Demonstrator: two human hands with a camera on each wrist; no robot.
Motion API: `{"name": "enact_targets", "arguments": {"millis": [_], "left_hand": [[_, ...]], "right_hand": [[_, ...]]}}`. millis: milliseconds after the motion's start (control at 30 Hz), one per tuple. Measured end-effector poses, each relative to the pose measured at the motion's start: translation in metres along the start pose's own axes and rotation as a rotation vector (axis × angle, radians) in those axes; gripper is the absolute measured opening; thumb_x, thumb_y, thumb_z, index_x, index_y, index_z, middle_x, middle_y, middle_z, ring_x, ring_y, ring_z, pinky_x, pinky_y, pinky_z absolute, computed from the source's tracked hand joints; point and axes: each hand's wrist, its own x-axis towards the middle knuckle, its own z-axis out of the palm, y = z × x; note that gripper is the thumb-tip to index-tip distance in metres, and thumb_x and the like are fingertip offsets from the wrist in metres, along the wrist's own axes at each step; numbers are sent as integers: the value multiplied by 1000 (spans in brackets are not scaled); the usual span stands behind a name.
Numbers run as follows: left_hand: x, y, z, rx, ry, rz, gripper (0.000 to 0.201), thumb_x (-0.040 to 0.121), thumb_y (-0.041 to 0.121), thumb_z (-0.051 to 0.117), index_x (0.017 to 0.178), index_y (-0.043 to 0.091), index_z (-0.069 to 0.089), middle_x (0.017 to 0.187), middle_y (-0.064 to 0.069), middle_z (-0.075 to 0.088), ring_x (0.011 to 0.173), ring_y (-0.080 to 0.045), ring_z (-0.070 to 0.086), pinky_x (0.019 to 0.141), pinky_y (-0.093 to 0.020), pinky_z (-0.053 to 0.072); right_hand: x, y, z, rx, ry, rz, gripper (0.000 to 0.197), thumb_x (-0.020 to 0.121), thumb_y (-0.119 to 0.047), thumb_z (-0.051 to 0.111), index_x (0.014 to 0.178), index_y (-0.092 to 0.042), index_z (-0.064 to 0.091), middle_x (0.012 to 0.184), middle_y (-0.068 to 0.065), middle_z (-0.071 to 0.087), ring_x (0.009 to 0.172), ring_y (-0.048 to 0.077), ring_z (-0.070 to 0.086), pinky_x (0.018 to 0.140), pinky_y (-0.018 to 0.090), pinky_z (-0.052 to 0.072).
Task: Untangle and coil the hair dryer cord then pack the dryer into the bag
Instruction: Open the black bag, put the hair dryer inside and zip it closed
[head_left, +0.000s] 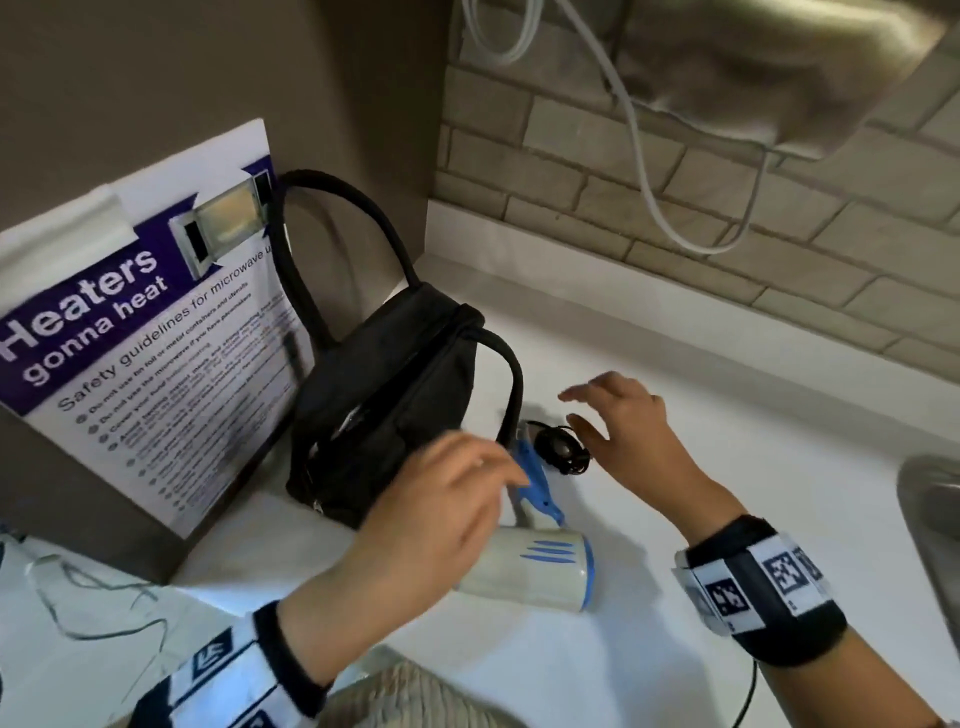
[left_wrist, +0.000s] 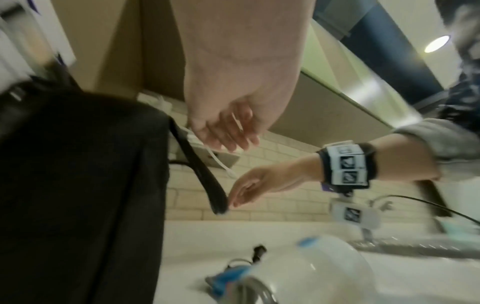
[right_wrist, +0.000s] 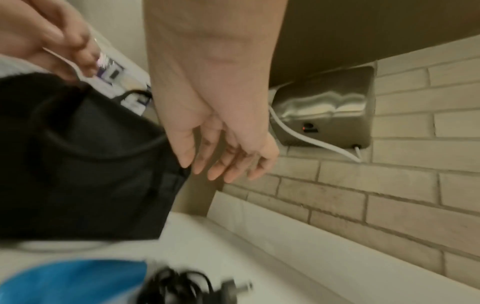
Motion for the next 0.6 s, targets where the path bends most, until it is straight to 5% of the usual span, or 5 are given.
{"name": "enact_targets", "arguments": {"millis": [133, 233, 433, 600], "left_hand": [[-1, -2, 45, 205, -530, -89, 42, 94, 38, 47, 133, 24, 41, 132, 4, 47, 123, -17, 43, 102, -35, 34], [-4, -7, 64, 317, -746, -70, 65, 88, 41, 57, 142, 20, 27, 136, -3, 42, 124, -26, 41, 100, -38, 30], [-5, -15, 79, 324, -792, -65, 97, 77, 33, 71, 146, 36, 3, 128, -6, 46, 114, -30, 48, 97, -42, 37], [-4, -12, 77, 377, -820, -38, 103, 71, 19, 71, 143, 40, 0, 121, -10, 48, 107, -34, 50, 93, -45, 39]], "right_hand": [[1, 23, 22, -171, -172, 39, 24, 94, -28, 51, 115, -33, 62, 104, -7, 63, 106, 21, 50, 76, 32, 23], [3, 26, 35, -251, -298, 5, 27, 93, -27, 48, 119, -29, 57, 102, -5, 65, 104, 22, 53, 78, 33, 26], [6, 27, 64, -364, -361, -76, 41, 84, -13, 56, 122, -23, 46, 107, -1, 66, 103, 24, 58, 89, 33, 32], [7, 29, 66, -285, -306, -99, 39, 81, -8, 53, 119, -17, 46, 92, 0, 69, 90, 26, 63, 92, 33, 34]]}}
